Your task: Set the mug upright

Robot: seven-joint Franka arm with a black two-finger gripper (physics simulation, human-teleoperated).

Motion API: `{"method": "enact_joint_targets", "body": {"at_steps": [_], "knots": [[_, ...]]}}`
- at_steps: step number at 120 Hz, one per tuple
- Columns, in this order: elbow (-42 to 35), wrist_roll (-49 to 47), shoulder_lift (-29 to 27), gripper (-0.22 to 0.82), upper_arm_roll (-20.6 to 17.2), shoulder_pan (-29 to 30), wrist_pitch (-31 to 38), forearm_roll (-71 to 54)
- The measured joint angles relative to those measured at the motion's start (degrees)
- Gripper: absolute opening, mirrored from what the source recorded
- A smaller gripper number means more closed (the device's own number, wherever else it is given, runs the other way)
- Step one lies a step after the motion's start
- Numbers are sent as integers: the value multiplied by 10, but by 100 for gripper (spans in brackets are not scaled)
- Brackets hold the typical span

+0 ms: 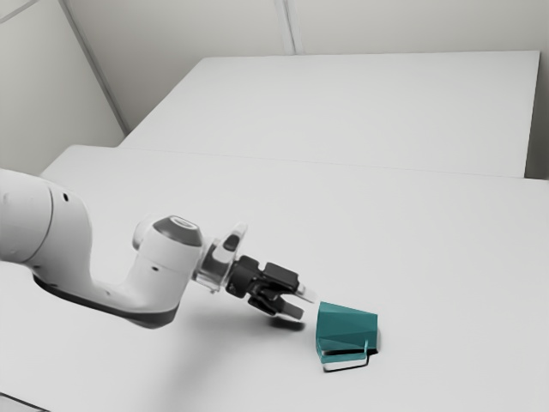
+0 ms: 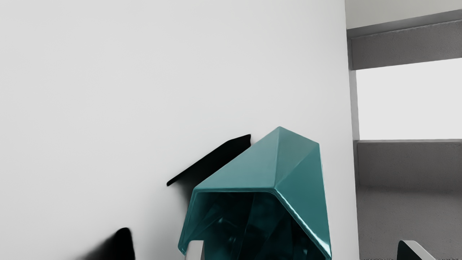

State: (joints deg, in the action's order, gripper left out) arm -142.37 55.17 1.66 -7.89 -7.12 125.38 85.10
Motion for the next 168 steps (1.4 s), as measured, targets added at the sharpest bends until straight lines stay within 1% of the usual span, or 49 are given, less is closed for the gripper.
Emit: {"method": "enact_joint_targets", "body": {"at_steps": [36, 86, 124, 132, 137, 168], "knots": [[1, 9, 1, 58, 0, -39, 16, 26], [3, 17, 3, 58, 0, -55, 30, 39], [4, 20, 4, 57, 0, -78, 38, 39], [4, 20, 4, 54, 0, -81, 39, 39], [4, 21, 4, 50, 0, -82, 39, 39], [4, 22, 4, 22, 0, -76, 40, 39]]}}
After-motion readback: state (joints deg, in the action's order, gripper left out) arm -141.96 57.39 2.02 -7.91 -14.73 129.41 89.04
